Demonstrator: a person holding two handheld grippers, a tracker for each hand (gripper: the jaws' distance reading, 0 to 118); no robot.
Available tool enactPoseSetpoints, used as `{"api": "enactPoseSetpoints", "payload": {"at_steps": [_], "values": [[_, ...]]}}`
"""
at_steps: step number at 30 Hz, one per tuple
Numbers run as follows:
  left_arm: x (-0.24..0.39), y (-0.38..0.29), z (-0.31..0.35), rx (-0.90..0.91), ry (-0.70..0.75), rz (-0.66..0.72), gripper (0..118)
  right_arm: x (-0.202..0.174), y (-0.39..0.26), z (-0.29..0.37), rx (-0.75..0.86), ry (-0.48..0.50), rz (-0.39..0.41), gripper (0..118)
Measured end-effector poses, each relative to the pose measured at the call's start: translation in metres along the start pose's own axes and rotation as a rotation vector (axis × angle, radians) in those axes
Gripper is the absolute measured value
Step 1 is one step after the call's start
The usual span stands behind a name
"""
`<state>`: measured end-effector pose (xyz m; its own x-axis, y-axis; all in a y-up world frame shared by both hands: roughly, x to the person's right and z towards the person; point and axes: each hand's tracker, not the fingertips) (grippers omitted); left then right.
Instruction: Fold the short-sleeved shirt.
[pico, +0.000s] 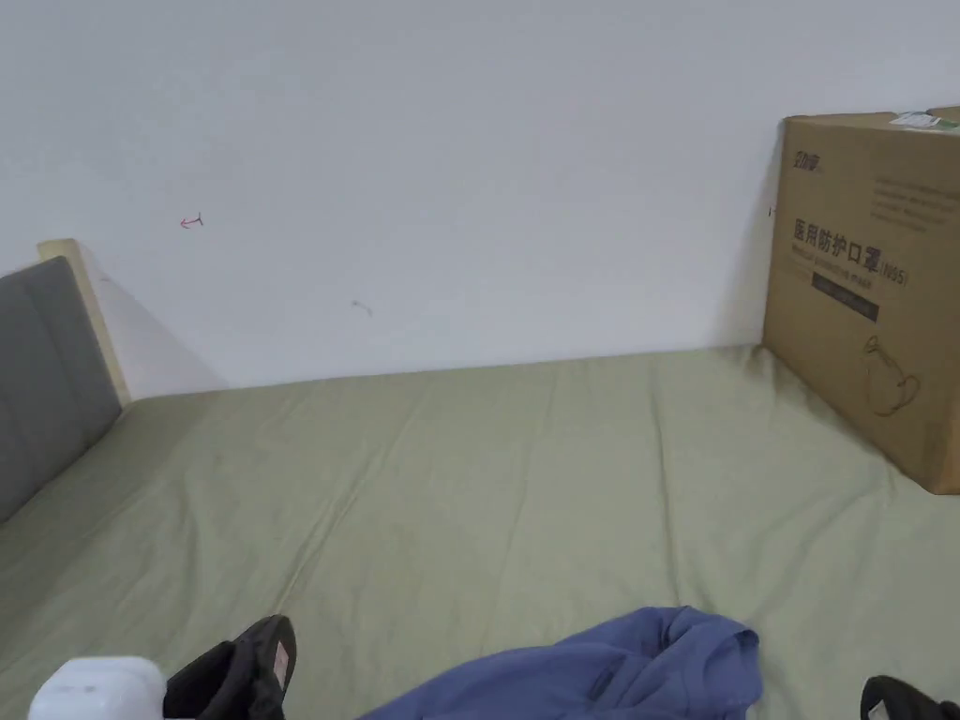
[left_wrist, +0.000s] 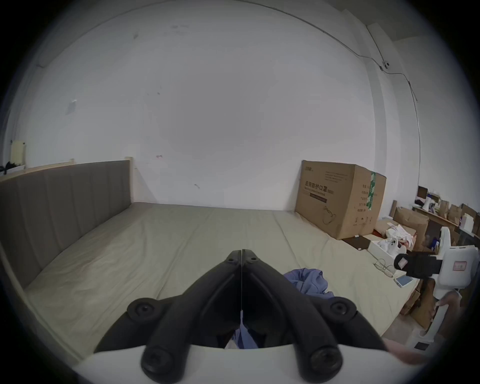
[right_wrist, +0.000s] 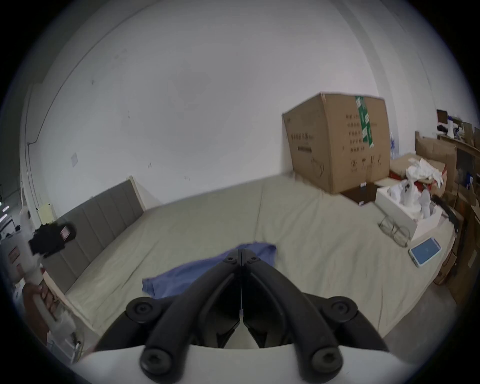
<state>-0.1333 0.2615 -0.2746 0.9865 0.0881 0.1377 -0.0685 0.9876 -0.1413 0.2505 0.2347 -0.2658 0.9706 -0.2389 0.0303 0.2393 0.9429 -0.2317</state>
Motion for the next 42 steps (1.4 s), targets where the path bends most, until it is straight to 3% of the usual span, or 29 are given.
{"api": "enactPoseSetpoints", "payload": {"at_steps": [1,2,5,12,14,17,19,20,21,22,23,29,32,33,34,36,37,38,39,42], "values": [[-0.002,-0.01,0.012,-0.008,0.02,0.115,0,-0.003,-0.001,0.004,0.048,-0.014,0.012,0],[-0.003,-0.018,0.021,0.016,0.067,0.136,0,-0.007,-0.001,0.008,0.083,-0.025,0.022,0],[-0.007,-0.028,0.021,0.012,0.199,0.077,0,-0.012,0.0,0.016,0.121,-0.033,0.031,0],[-0.02,-0.01,-0.004,-0.009,0.169,0.099,0,-0.015,0.005,0.012,0.077,-0.049,0.029,0],[-0.033,0.011,-0.053,-0.214,0.097,0.044,0,-0.014,0.005,0.011,0.057,-0.027,0.005,0],[-0.061,0.0,-0.149,-0.688,-0.112,0.127,0,-0.016,0.003,0.005,0.028,-0.015,0.021,0],[-0.074,-0.029,-0.196,-0.769,-0.125,0.129,2,-0.017,0.0,0.002,0.012,0.0,0.029,0],[-0.077,-0.044,-0.215,-0.804,-0.062,0.115,18,-0.016,-0.003,-0.001,0.003,0.007,0.032,0],[-0.079,-0.057,-0.231,-0.83,-0.031,0.085,47,-0.016,-0.005,-0.003,-0.006,0.012,0.038,0],[-0.081,-0.07,-0.246,-0.848,0.005,0.057,88,-0.016,-0.007,-0.006,-0.018,0.015,0.046,0],[-0.081,-0.085,-0.255,-0.859,0.021,0.037,105,-0.015,-0.01,-0.009,-0.032,0.014,0.057,0],[-0.082,-0.148,-0.295,-0.946,0.031,0.026,113,-0.004,-0.023,-0.034,-0.102,-0.011,0.082,0],[-0.075,-0.121,-0.265,-0.853,0.052,-0.138,112,0.0,-0.03,-0.046,-0.136,-0.024,0.063,0],[-0.071,-0.113,-0.251,-0.801,0.016,-0.132,102,0.001,-0.031,-0.05,-0.143,-0.024,0.056,0],[-0.064,-0.103,-0.223,-0.748,-0.015,-0.113,70,0.002,-0.032,-0.054,-0.15,-0.021,0.051,0],[-0.019,-0.145,-0.219,-0.704,-0.033,-0.125,13,0.004,-0.031,-0.064,-0.158,-0.01,0.052,0],[-0.012,-0.144,-0.2,-0.703,-0.113,-0.074,4,0.007,-0.027,-0.073,-0.163,0.0,0.05,0],[-0.007,-0.144,-0.182,-0.683,-0.156,-0.024,4,0.011,-0.021,-0.085,-0.167,0.018,0.043,0],[-0.02,-0.137,-0.207,-0.642,-0.167,-0.008,4,0.017,-0.013,-0.099,-0.173,0.031,0.038,0],[-0.013,-0.12,-0.156,-0.471,-0.097,-0.047,4,0.034,0.015,-0.168,-0.309,0.067,0.031,0]]}}
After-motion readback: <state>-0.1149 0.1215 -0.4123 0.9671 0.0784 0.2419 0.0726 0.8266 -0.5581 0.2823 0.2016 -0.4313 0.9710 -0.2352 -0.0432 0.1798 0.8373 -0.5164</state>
